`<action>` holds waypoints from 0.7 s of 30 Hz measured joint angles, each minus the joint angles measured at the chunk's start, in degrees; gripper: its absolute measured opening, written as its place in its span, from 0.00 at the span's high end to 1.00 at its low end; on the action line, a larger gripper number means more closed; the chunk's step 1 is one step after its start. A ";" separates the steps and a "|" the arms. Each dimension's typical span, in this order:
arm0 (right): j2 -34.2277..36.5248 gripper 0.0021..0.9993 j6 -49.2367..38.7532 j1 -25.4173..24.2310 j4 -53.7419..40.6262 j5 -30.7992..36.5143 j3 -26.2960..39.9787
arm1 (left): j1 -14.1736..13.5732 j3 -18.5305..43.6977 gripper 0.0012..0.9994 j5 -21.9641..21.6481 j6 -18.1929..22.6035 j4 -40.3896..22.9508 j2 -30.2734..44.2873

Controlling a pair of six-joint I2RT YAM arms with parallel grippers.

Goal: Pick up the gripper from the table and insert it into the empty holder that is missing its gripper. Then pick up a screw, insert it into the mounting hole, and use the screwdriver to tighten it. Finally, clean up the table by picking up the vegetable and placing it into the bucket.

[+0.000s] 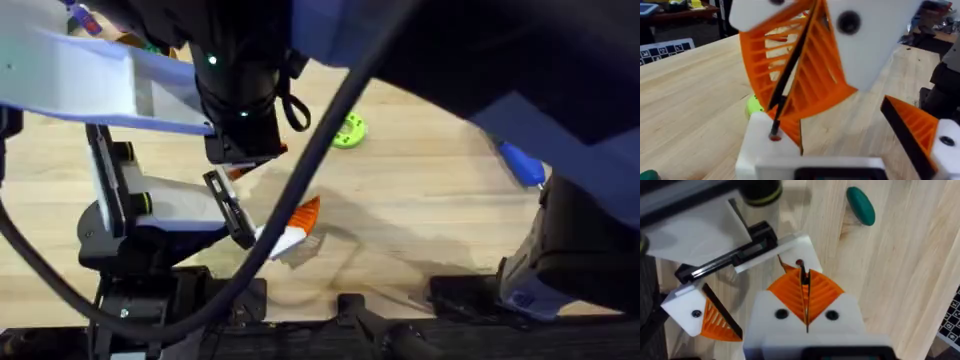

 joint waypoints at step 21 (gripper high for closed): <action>1.24 1.00 0.01 0.21 -0.01 0.23 0.04 | 0.00 -0.01 0.01 -0.02 -0.04 0.00 0.01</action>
